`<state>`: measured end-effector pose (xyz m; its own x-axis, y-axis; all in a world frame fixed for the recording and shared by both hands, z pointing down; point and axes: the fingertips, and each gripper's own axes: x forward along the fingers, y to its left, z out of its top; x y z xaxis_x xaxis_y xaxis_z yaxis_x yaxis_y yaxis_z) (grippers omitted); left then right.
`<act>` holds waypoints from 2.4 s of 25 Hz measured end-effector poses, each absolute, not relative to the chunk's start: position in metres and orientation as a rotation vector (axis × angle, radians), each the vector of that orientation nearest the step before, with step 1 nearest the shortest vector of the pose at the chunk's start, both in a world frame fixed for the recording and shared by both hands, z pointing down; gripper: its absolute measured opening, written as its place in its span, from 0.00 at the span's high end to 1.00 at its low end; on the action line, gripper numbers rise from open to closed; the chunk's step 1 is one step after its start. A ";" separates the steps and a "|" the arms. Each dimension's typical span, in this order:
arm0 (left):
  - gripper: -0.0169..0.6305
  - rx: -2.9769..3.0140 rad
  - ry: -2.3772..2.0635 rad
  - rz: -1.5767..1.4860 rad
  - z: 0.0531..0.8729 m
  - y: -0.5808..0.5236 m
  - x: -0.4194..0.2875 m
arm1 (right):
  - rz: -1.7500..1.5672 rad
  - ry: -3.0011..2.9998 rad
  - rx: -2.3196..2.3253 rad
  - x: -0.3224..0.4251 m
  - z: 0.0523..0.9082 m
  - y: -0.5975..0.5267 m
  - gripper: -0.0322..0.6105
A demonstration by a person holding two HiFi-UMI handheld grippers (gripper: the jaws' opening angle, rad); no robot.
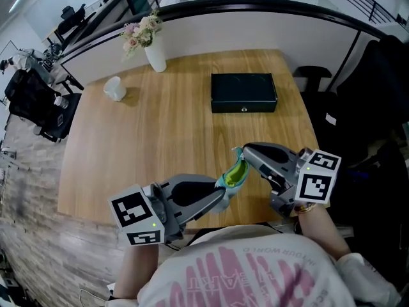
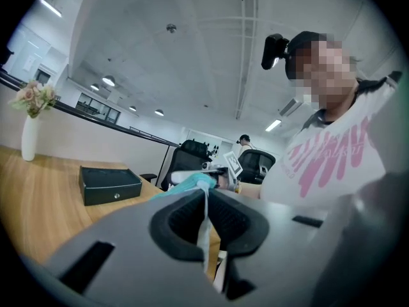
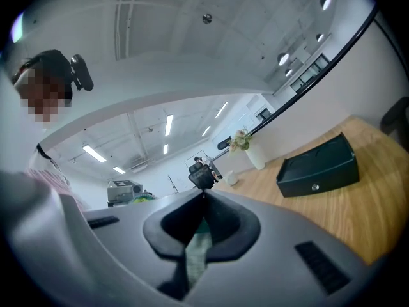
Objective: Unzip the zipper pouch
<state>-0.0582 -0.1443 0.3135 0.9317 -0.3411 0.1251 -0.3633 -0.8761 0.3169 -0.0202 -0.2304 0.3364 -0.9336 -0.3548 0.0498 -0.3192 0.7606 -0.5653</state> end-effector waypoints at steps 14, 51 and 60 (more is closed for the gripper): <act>0.95 2.745 -0.414 0.061 0.308 -0.183 -0.057 | -0.882 2.808 -0.724 0.012 0.336 -0.280 0.95; 0.95 2.718 -0.469 -0.005 0.304 -0.174 -0.078 | -0.903 2.811 -0.777 0.013 0.339 -0.287 0.95; 0.95 2.717 -0.475 -0.007 0.305 -0.169 -0.081 | -0.916 2.808 -0.794 0.014 0.342 -0.287 0.95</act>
